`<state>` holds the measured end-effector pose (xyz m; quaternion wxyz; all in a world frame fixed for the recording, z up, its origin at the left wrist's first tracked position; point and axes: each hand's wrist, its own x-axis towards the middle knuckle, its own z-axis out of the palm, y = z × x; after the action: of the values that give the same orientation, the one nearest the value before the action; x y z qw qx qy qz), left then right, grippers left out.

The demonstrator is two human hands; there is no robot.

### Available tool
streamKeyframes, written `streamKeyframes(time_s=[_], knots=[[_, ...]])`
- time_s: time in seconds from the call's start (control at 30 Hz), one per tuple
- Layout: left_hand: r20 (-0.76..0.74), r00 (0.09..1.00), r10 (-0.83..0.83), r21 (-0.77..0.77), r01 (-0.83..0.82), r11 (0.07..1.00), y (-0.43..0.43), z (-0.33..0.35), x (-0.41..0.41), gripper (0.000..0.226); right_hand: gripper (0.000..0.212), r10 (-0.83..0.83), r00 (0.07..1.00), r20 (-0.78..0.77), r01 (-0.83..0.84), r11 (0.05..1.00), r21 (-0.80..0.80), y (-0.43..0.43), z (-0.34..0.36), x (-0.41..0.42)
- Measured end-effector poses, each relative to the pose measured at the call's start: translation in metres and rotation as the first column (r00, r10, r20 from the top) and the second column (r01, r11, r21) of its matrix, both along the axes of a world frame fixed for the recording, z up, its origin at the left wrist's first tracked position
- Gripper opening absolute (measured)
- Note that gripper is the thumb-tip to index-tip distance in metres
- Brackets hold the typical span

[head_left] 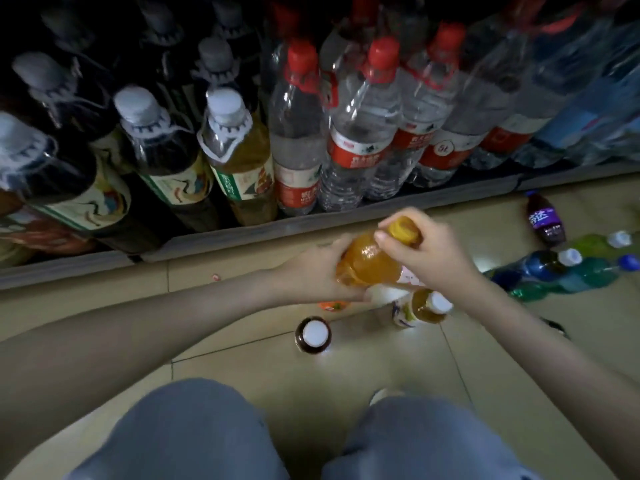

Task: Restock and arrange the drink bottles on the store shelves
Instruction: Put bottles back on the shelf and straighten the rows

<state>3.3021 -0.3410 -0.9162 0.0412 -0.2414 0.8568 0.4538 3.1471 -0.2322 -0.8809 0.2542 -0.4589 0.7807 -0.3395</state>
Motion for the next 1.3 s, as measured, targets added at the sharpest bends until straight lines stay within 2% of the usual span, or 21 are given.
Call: streamKeyframes(time_s=[0.07, 0.13, 0.2, 0.3, 0.37, 0.43, 0.53, 0.6, 0.77, 0.9, 1.03, 1.2, 1.3], knots=[[-0.031, 0.991, 0.132, -0.039, -0.133, 0.990, -0.009, 0.033, -0.007, 0.082, 0.015, -0.027, 0.996, 0.083, 0.036, 0.994, -0.107, -0.024, 0.046, -0.001], [-0.082, 0.973, 0.216, 0.000, -0.217, 0.976, -0.022, 0.069, -0.008, 0.077, 0.018, -0.030, 0.975, 0.222, 0.065, 0.987, -0.150, -0.045, 0.088, -0.001], [-0.079, 0.958, 0.274, 0.070, -0.269, 0.961, -0.033, 0.112, -0.002, 0.063, 0.035, 0.025, 0.934, 0.357, 0.004, 0.997, -0.080, -0.060, 0.125, 0.000], [-0.035, 0.942, 0.333, 0.152, -0.325, 0.934, -0.041, 0.170, 0.011, 0.044, 0.063, 0.100, 0.862, 0.497, -0.193, 0.971, 0.140, -0.068, 0.168, 0.005], [0.024, 0.943, 0.333, 0.152, -0.332, 0.931, -0.042, 0.208, 0.020, 0.045, 0.058, 0.081, 0.794, 0.602, -0.241, 0.952, 0.190, -0.064, 0.189, 0.015], [0.077, 0.943, 0.324, 0.164, -0.332, 0.929, -0.040, 0.247, 0.027, 0.056, 0.048, 0.053, 0.700, 0.712, -0.225, 0.963, 0.150, -0.057, 0.215, 0.027], [0.131, 0.930, 0.344, 0.155, -0.362, 0.919, -0.033, 0.304, 0.033, 0.067, 0.050, 0.008, 0.563, 0.826, -0.173, 0.979, 0.108, -0.048, 0.258, 0.037], [0.154, 0.918, 0.365, 0.154, -0.387, 0.909, -0.028, 0.339, 0.032, 0.071, 0.047, 0.008, 0.536, 0.844, -0.161, 0.983, 0.093, -0.044, 0.291, 0.039], [0.164, 0.933, 0.319, 0.159, -0.344, 0.925, -0.017, 0.425, 0.005, 0.073, 0.029, -0.015, 0.588, 0.808, -0.079, 0.994, 0.076, -0.026, 0.372, 0.016], [0.120, 0.960, 0.255, 0.193, -0.274, 0.942, 0.003, 0.498, -0.032, 0.070, 0.032, -0.110, 0.615, 0.781, 0.066, 0.994, 0.088, 0.002, 0.439, -0.016], [0.084, 0.981, 0.176, 0.287, -0.193, 0.938, 0.028, 0.562, -0.069, 0.061, 0.023, -0.204, 0.633, 0.747, 0.219, 0.972, 0.080, 0.037, 0.506, -0.050], [0.030, 0.992, 0.126, 0.320, -0.129, 0.939, 0.049, 0.619, -0.113, 0.061, 0.023, -0.281, 0.615, 0.736, 0.366, 0.929, 0.050, 0.070, 0.571, -0.078], [0.000, 0.997, 0.072, 0.307, -0.068, 0.949, 0.062, 0.642, -0.133, 0.052, 0.025, -0.327, 0.620, 0.713, 0.458, 0.889, 0.009, 0.089, 0.599, -0.086]])
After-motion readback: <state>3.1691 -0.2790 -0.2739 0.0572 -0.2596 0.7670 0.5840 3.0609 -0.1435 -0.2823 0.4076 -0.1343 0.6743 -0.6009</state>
